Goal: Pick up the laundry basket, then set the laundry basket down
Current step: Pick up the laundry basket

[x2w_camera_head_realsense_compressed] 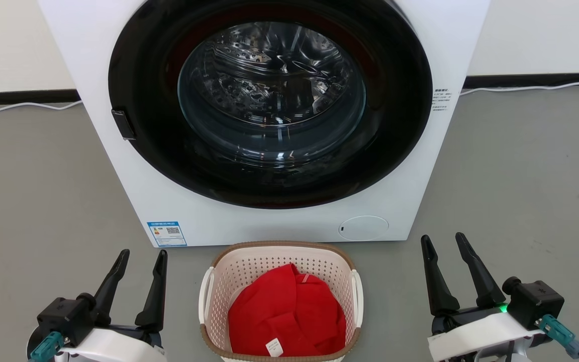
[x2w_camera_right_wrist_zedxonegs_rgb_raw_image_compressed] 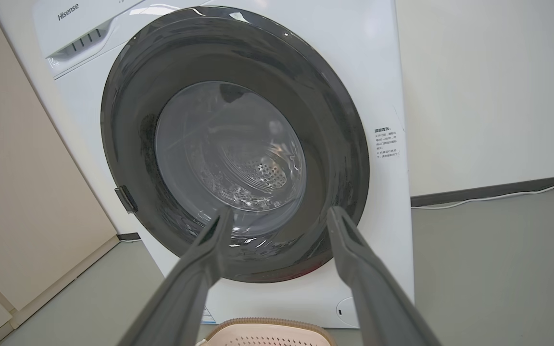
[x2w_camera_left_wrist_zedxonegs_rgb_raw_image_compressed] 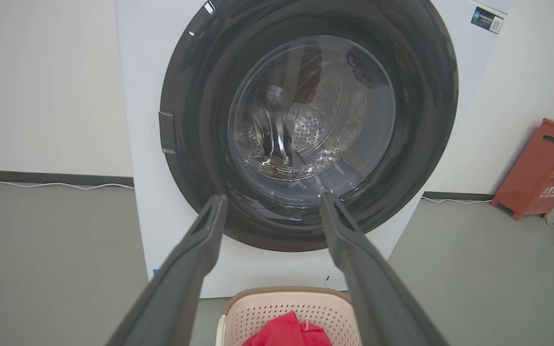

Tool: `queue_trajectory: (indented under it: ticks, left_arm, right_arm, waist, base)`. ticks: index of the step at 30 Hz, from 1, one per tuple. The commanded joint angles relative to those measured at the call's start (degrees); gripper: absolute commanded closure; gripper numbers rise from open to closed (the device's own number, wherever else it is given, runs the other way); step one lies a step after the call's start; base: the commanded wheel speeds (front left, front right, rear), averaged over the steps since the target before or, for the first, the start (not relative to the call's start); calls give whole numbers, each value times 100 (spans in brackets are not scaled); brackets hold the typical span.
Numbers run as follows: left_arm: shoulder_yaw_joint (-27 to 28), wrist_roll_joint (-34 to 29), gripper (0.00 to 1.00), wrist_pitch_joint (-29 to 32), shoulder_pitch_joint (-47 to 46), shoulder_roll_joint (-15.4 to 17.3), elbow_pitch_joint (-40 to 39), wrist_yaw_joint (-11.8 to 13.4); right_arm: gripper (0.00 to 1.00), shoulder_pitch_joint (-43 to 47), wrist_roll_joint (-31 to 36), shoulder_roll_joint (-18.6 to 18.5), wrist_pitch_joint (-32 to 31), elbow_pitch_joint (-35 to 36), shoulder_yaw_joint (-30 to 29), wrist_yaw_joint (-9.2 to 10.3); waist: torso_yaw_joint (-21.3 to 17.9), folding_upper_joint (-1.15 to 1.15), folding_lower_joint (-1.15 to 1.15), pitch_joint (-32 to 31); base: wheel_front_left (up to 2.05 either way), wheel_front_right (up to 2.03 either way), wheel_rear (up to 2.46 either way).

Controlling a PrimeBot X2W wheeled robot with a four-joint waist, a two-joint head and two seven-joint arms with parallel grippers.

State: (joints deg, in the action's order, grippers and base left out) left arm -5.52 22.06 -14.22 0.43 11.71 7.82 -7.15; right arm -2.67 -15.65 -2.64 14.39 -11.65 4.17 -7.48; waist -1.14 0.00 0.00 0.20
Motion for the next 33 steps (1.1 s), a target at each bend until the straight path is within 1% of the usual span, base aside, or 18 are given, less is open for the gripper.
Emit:
queue_trajectory:
  ticks: [1,15,33]
  left_arm:
    - [210,36,0,-78,-205,111,-163,-34]
    - [230,199,0,-78,-214,305,-338,-34]
    - [92,673,0,-78,-403,749,-418,-34]
  right_arm:
    - [0,-201,35,-23,61,133,149,-1]
    - [0,-201,91,-23,61,206,130,-1]
    - [0,-237,37,-23,61,431,219,-1]
  waist:
    - [-1,0,0,6]
    - [-13,0,0,350]
    - [-111,0,0,1033]
  base:
    - [0,0,0]
    - [0,0,0]
    - [0,0,0]
